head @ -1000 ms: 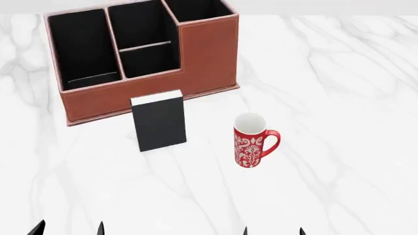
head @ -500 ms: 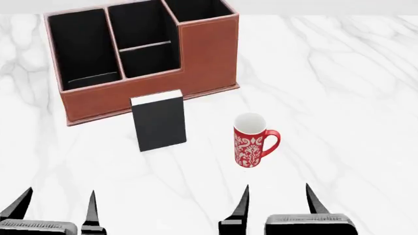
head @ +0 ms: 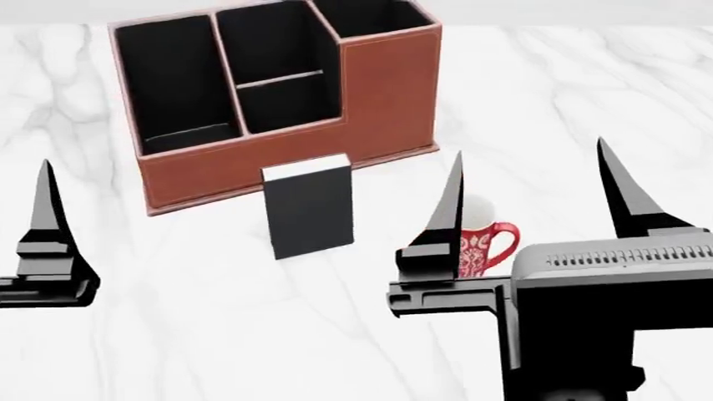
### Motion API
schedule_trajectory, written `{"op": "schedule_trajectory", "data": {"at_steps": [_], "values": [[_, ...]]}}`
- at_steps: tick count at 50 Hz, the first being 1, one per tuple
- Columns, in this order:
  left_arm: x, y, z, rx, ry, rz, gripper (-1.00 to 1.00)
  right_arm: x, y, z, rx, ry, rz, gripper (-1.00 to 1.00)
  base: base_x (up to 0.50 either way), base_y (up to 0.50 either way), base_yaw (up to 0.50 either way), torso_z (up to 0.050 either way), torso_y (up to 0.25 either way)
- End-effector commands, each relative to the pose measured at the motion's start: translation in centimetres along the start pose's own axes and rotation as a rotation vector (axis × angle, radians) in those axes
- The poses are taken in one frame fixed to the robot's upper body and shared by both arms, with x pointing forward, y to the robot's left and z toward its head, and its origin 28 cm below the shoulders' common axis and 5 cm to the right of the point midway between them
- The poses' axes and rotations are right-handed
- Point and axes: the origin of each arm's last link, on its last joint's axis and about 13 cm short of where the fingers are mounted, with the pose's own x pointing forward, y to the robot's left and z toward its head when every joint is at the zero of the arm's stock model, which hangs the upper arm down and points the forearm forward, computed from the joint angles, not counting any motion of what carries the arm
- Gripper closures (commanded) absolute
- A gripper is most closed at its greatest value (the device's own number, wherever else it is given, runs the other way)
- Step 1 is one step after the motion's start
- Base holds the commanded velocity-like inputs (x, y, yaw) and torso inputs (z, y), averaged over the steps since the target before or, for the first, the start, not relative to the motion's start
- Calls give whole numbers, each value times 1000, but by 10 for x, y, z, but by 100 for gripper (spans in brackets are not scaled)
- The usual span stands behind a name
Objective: Pick up the book and place it in the front compartment of the caddy.
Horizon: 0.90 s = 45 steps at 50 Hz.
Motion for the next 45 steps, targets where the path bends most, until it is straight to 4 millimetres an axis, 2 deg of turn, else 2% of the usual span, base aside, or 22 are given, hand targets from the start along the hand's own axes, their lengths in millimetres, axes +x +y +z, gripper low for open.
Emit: {"op": "schedule_trajectory", "data": {"at_steps": [1,22,29,37,41,45], "values": [[1,6,11,-10,-33,21,-100,-1,-1,8,7,-27,32,-100,0,500,0,0,0],[3,5,11,-6,-35,16,-100,-3,1,7,-6,-34,54,-100,0,476,0,0,0],[3,5,12,-2,-37,15,-100,-2,2,5,-63,-2,36,-100,0,6,0,0,0],[2,5,12,-3,-35,12,-100,-6,3,7,-44,-25,73,-100,5,0,0,0,0],[3,5,12,-3,-35,12,-100,-8,4,7,-25,-26,129,-100,456,0,0,0,0],[3,5,13,-4,-39,12,-100,-9,4,7,-32,-21,108,-100,500,0,0,0,0]]}}
